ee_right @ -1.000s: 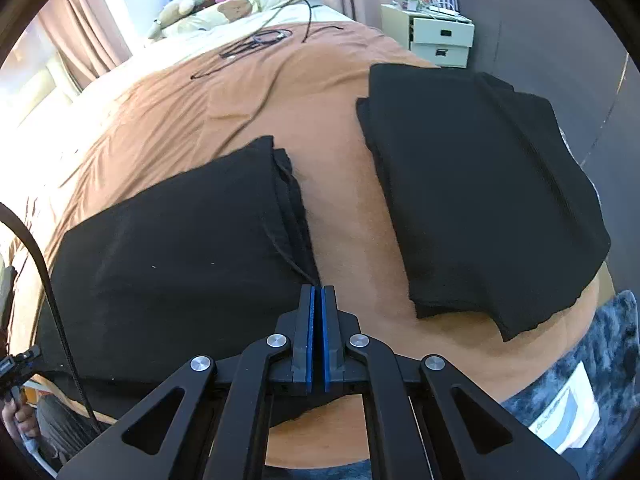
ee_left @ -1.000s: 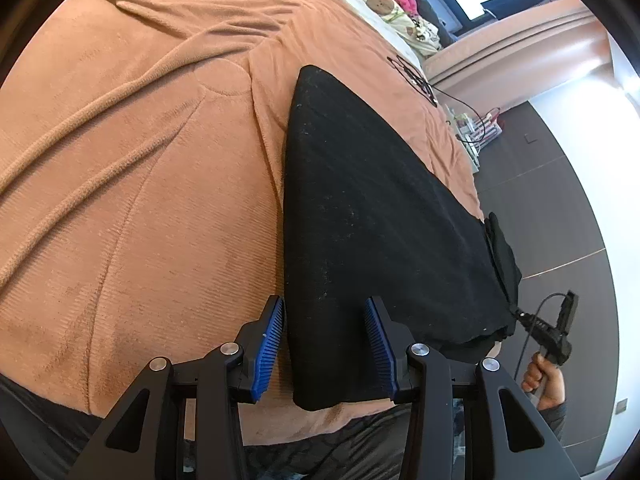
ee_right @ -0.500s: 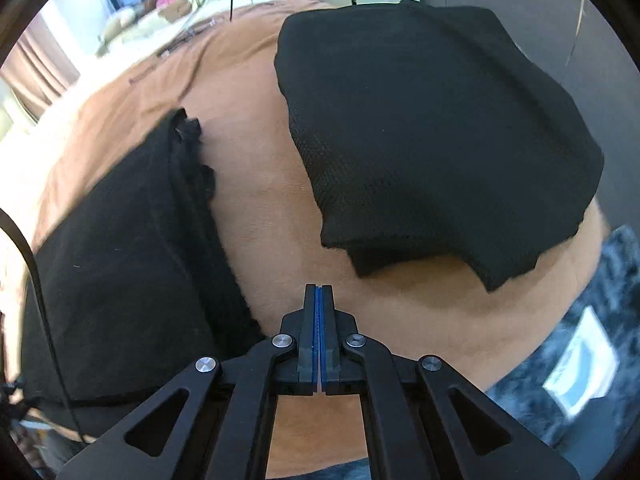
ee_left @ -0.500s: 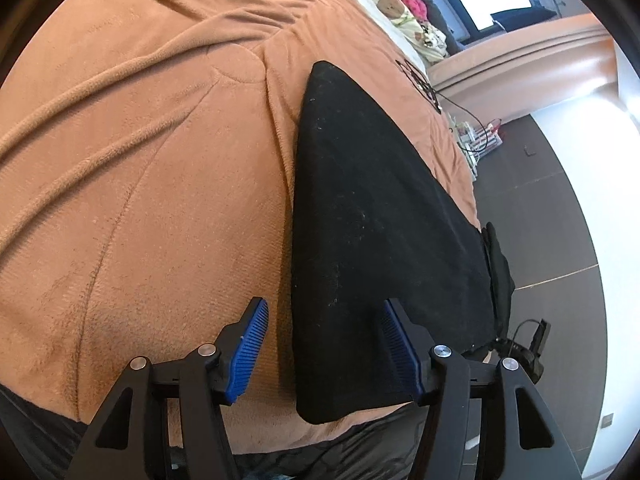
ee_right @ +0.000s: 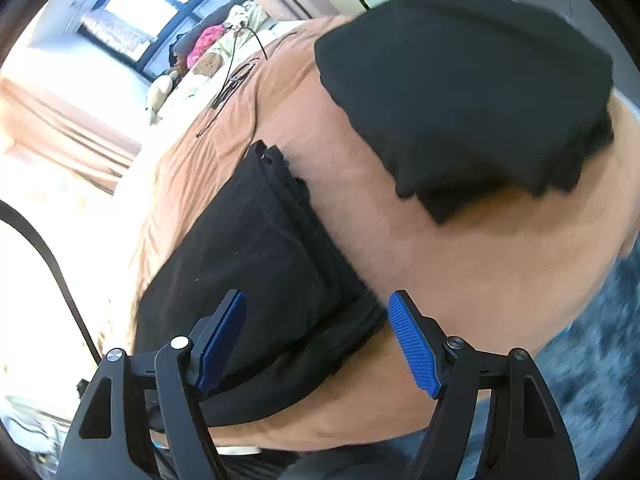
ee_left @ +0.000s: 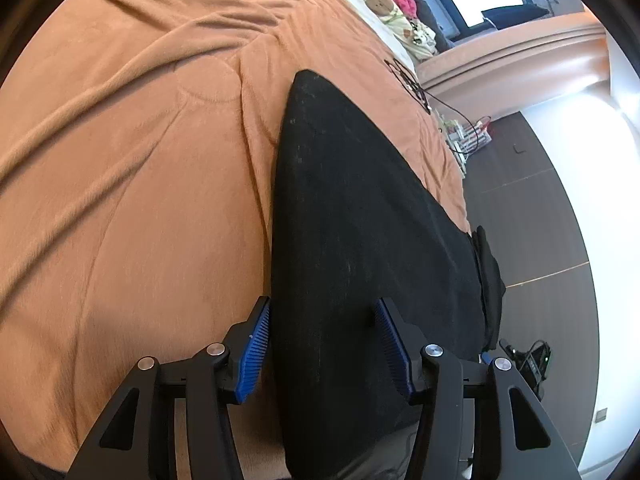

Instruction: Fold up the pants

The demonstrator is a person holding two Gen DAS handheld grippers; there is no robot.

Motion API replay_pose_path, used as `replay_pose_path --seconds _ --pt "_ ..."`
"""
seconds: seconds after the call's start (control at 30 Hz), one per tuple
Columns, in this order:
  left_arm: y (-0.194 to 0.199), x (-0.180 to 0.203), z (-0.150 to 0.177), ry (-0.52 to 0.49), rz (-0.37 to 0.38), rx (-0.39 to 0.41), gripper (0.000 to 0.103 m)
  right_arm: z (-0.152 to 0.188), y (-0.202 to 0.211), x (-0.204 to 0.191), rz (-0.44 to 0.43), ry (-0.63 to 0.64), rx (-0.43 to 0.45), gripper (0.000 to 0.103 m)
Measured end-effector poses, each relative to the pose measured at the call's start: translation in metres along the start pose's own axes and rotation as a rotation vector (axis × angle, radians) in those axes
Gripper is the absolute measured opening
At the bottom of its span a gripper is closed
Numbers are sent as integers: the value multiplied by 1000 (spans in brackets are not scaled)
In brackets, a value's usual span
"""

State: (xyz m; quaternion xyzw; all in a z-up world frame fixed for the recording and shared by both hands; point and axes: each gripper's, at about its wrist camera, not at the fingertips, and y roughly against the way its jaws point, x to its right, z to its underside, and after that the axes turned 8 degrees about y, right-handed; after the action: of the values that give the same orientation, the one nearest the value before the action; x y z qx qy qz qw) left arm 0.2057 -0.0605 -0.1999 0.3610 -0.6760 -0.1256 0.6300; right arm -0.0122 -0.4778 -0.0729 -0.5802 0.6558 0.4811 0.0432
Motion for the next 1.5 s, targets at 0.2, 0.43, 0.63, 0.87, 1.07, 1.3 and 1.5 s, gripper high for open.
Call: replay_pose_path --seconds 0.2,0.43,0.63,0.87,1.07,1.3,1.5 --pt "-6 4 -17 -7 -5 -7 55 26 -20 13 -103 -88 -88 73" --pt "-19 8 -34 -14 -24 -21 49 31 -47 18 -137 -116 -109 73" --pt "-33 11 -56 -19 -40 -26 44 29 -41 11 -129 -100 -40 62" --pt "-46 18 -77 -24 -49 -30 14 39 -57 13 -124 -151 -15 51" --pt "-32 39 -77 -71 -38 9 7 53 -43 0 -103 -154 15 18" --pt "-10 53 -84 -105 -19 37 6 60 -35 -19 -132 -114 46 13" --pt "19 58 -91 -140 -33 81 6 79 -41 -28 -173 -86 16 13"
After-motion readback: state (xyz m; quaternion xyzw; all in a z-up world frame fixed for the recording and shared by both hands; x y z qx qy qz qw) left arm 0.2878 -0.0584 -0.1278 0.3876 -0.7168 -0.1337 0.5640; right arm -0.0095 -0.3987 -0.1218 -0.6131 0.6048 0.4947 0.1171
